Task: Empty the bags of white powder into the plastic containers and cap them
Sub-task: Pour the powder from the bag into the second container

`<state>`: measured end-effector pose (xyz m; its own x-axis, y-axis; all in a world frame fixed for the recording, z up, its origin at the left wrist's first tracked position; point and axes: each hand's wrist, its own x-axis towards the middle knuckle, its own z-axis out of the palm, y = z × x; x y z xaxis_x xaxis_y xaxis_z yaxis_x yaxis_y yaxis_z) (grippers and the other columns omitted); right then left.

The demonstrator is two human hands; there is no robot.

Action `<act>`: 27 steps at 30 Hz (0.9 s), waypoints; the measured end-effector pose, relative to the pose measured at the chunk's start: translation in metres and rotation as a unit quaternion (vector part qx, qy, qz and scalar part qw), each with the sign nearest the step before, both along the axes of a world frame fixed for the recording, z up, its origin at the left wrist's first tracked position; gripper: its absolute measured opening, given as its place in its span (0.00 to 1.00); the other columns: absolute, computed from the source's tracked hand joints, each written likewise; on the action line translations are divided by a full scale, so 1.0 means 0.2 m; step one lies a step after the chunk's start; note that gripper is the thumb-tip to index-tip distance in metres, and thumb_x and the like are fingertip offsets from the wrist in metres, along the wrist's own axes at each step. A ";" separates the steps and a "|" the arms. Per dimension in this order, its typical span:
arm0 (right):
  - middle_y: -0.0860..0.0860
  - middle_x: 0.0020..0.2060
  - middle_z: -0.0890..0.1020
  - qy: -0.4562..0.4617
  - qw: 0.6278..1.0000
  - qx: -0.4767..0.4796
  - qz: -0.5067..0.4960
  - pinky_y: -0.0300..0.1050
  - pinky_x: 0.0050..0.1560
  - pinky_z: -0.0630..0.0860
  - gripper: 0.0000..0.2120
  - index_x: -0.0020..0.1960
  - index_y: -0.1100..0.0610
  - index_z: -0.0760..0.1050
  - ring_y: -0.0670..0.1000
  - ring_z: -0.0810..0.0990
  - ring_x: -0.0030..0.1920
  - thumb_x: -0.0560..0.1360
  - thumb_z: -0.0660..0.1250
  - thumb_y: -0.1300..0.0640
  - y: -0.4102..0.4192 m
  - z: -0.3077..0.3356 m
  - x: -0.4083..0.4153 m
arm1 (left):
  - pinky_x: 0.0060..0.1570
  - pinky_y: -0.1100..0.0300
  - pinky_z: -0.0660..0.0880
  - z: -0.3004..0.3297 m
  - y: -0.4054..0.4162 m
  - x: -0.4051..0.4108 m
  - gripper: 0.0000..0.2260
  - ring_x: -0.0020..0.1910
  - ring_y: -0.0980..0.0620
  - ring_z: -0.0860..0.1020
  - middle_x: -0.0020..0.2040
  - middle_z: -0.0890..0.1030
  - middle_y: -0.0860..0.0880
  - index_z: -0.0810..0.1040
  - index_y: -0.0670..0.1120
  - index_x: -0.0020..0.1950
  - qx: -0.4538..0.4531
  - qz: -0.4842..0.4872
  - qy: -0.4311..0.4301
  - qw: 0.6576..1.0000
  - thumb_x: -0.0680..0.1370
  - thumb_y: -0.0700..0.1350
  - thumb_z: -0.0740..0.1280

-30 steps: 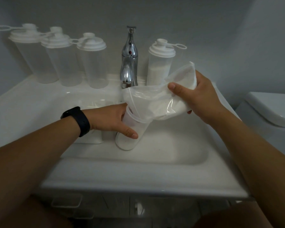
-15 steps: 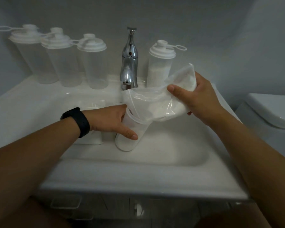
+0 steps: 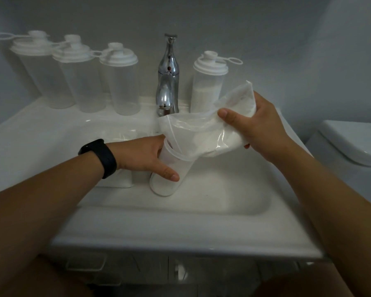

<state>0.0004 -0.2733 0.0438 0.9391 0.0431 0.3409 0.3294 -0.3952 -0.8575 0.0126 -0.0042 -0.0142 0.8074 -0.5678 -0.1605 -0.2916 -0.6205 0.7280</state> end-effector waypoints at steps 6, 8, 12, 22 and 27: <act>0.46 0.42 0.85 0.000 1.000 0.000 0.003 0.41 0.24 0.74 0.12 0.53 0.44 0.76 0.44 0.84 0.36 0.74 0.77 0.46 0.00 0.00 0.00 | 0.61 0.69 0.72 -0.01 0.01 0.01 0.36 0.61 0.67 0.77 0.61 0.80 0.68 0.72 0.60 0.70 0.000 0.007 0.002 1.000 0.65 0.57 0.81; 0.46 0.42 0.85 0.002 1.000 -0.005 0.001 0.41 0.24 0.73 0.12 0.53 0.44 0.76 0.43 0.84 0.35 0.74 0.77 0.46 0.00 -0.01 0.00 | 0.58 0.70 0.73 -0.01 0.01 0.01 0.31 0.59 0.68 0.78 0.57 0.81 0.70 0.74 0.61 0.65 0.009 0.006 0.001 1.000 0.64 0.57 0.81; 0.45 0.40 0.84 0.002 1.000 -0.002 0.000 0.40 0.23 0.73 0.11 0.51 0.43 0.76 0.42 0.83 0.34 0.74 0.77 0.47 0.01 -0.01 0.00 | 0.56 0.74 0.73 0.00 0.00 0.01 0.29 0.58 0.68 0.78 0.57 0.80 0.72 0.74 0.62 0.63 0.004 0.003 0.001 1.000 0.65 0.56 0.80; 0.46 0.43 0.85 0.004 1.000 -0.003 0.006 0.41 0.24 0.73 0.11 0.52 0.42 0.76 0.44 0.84 0.36 0.74 0.76 0.46 0.00 0.00 0.00 | 0.64 0.65 0.73 -0.01 0.01 0.01 0.34 0.61 0.65 0.78 0.61 0.80 0.68 0.73 0.60 0.68 0.003 0.001 -0.001 1.000 0.65 0.59 0.82; 0.48 0.43 0.85 -0.002 1.000 0.003 0.009 0.41 0.24 0.74 0.11 0.52 0.43 0.76 0.45 0.84 0.36 0.74 0.76 0.46 0.00 0.00 0.00 | 0.63 0.66 0.73 -0.01 0.00 0.01 0.35 0.62 0.65 0.78 0.61 0.80 0.67 0.72 0.60 0.70 -0.002 0.003 0.000 1.000 0.65 0.56 0.81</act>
